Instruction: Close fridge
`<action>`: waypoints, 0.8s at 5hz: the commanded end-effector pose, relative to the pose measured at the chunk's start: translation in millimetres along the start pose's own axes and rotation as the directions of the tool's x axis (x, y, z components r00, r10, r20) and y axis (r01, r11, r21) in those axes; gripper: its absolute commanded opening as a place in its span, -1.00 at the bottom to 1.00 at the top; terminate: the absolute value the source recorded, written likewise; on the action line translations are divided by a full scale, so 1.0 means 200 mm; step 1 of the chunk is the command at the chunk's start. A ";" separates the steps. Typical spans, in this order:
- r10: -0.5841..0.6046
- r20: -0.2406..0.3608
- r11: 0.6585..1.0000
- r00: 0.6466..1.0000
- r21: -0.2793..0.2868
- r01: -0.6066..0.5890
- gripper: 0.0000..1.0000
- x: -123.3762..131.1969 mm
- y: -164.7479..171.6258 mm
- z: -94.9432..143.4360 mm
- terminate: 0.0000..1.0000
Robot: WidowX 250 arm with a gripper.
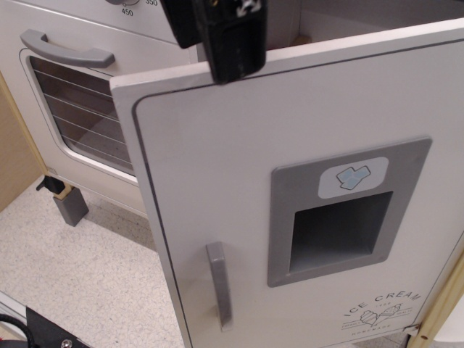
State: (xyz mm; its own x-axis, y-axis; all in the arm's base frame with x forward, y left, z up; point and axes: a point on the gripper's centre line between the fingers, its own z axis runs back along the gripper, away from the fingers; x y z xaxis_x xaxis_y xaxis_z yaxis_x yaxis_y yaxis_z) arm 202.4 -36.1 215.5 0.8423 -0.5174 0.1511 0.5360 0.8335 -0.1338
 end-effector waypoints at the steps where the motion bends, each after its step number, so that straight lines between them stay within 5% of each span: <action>1: -0.027 -0.006 0.997 1.000 0.068 0.027 1.00 -0.05 0.02 -0.01 -1.00; 4: 0.053 0.028 0.989 0.998 0.139 -0.056 1.00 0.05 0.15 -0.01 -1.00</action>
State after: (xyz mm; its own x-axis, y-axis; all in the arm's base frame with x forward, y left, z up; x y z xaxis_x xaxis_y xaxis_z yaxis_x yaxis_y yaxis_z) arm 227.4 -22.7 198.9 0.8750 -0.4648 0.1356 0.4722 0.8811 -0.0274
